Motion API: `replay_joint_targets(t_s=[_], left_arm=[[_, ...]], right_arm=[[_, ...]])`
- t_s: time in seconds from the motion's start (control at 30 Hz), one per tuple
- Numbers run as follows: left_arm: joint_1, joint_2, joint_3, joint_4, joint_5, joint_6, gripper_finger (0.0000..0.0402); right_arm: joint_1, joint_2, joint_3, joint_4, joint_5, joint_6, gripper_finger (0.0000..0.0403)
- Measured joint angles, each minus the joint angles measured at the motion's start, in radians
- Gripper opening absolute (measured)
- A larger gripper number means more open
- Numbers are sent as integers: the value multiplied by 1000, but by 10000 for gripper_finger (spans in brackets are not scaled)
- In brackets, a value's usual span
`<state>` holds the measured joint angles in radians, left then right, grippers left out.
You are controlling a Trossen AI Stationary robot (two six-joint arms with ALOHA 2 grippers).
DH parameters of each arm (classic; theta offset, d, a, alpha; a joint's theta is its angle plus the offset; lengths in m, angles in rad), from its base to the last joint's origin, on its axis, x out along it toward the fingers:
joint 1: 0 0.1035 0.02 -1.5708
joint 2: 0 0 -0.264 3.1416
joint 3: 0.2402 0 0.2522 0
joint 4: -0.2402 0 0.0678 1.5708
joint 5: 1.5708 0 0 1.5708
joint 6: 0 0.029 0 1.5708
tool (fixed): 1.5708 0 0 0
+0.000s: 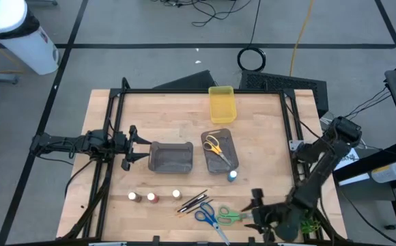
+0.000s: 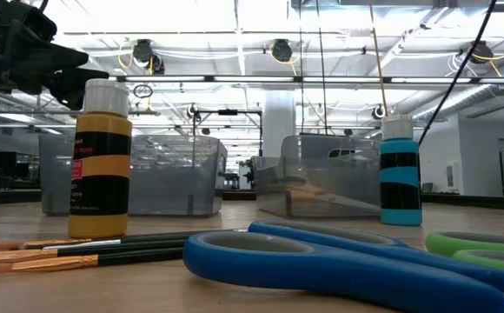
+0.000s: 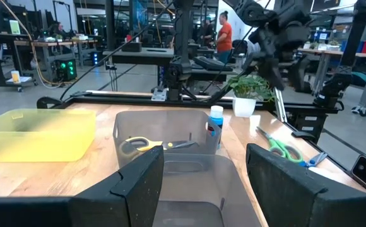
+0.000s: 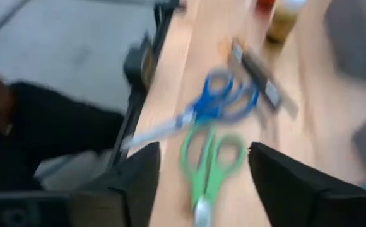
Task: Pick & Place Paint Supplies
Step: Put the green scissors into the right black bin
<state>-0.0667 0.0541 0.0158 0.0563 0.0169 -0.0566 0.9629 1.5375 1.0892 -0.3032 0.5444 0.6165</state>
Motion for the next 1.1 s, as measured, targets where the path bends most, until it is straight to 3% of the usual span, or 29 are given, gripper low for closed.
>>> replay_joint_targets(t_s=[0.13,0.33,0.53,0.7,0.9,1.1], left_arm=[[0,0,0,0,0,0,237],[0,0,0,0,0,0,237],[0,0,0,0,0,0,237],[0,0,0,0,0,0,237],[0,0,0,0,0,0,237],[0,0,0,0,0,0,237]], right_arm=[[38,0,-56,-34,-25,143,165],[70,0,-174,8,-27,165,126],[65,0,-298,131,-103,165,168],[66,5,-354,220,-101,144,199],[58,115,-347,340,-139,47,196],[28,222,-296,299,-184,25,183]])
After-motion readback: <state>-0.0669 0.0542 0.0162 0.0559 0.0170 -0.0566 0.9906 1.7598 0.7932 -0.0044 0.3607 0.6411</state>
